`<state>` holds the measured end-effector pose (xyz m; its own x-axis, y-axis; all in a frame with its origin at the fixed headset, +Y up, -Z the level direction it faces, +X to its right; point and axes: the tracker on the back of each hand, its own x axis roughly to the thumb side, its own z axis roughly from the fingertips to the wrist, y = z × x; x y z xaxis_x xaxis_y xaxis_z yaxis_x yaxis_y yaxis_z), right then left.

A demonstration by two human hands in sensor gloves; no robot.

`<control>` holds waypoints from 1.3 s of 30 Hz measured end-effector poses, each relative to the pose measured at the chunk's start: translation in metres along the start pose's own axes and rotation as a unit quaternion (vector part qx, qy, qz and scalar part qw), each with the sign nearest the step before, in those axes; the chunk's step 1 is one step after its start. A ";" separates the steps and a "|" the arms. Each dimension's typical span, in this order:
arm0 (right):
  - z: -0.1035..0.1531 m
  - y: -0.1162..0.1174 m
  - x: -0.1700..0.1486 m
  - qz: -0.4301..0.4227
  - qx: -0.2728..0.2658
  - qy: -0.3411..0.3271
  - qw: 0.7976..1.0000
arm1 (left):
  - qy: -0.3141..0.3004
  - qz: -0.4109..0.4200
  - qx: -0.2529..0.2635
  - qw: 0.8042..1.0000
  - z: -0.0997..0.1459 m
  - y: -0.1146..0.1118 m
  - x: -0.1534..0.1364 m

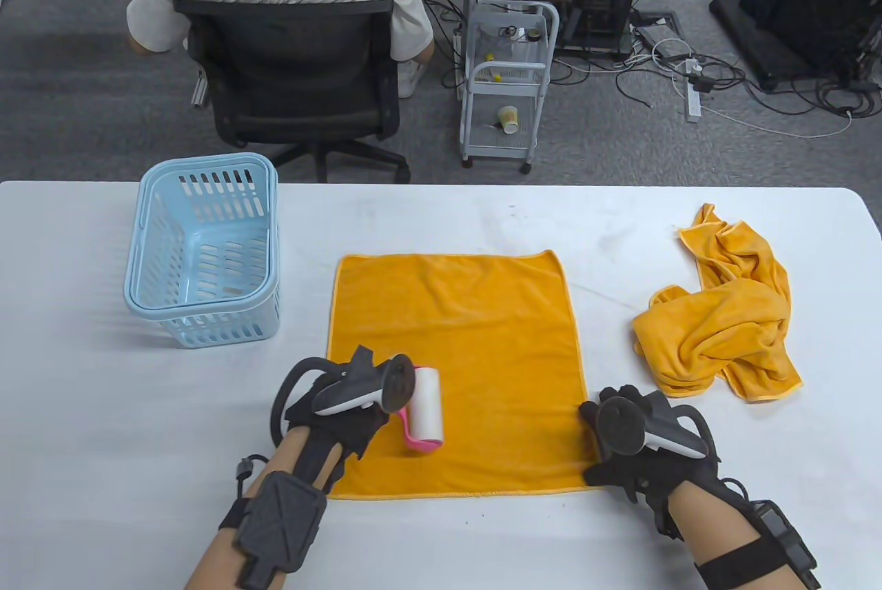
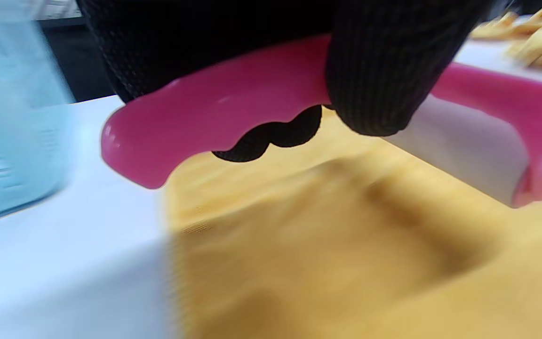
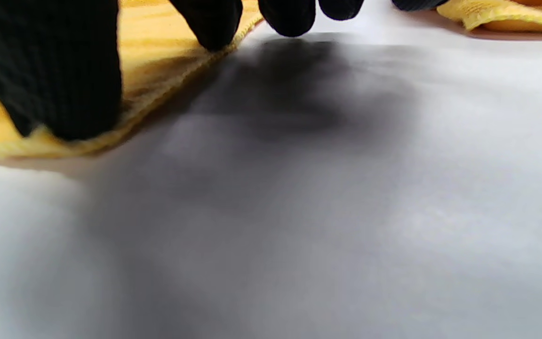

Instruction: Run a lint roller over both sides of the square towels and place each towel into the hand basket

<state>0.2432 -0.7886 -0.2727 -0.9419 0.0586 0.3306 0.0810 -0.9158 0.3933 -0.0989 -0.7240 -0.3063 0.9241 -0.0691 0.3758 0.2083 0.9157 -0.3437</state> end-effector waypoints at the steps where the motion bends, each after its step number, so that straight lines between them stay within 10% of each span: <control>1: 0.000 0.000 0.000 -0.001 0.000 0.000 1.000 | -0.007 0.001 0.011 1.000 -0.008 0.001 0.009; 7: 0.000 0.001 -0.001 -0.003 -0.002 0.002 1.000 | 0.006 -0.039 0.005 0.999 -0.042 -0.008 0.032; 22: 0.000 0.000 0.000 0.002 0.000 0.004 1.000 | 0.187 -0.221 -0.089 0.953 0.012 -0.022 -0.085; 30: 0.000 0.001 -0.001 -0.005 0.001 0.004 1.000 | 0.042 -0.026 0.018 0.999 -0.042 -0.006 -0.008; 39: 0.000 0.001 -0.001 -0.007 0.001 0.004 1.000 | 0.080 -0.104 0.029 0.991 -0.060 -0.008 -0.005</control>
<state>0.2446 -0.7899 -0.2728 -0.9455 0.0688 0.3182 0.0677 -0.9145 0.3989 -0.0860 -0.7545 -0.3568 0.9035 -0.3155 0.2902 0.3841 0.8964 -0.2213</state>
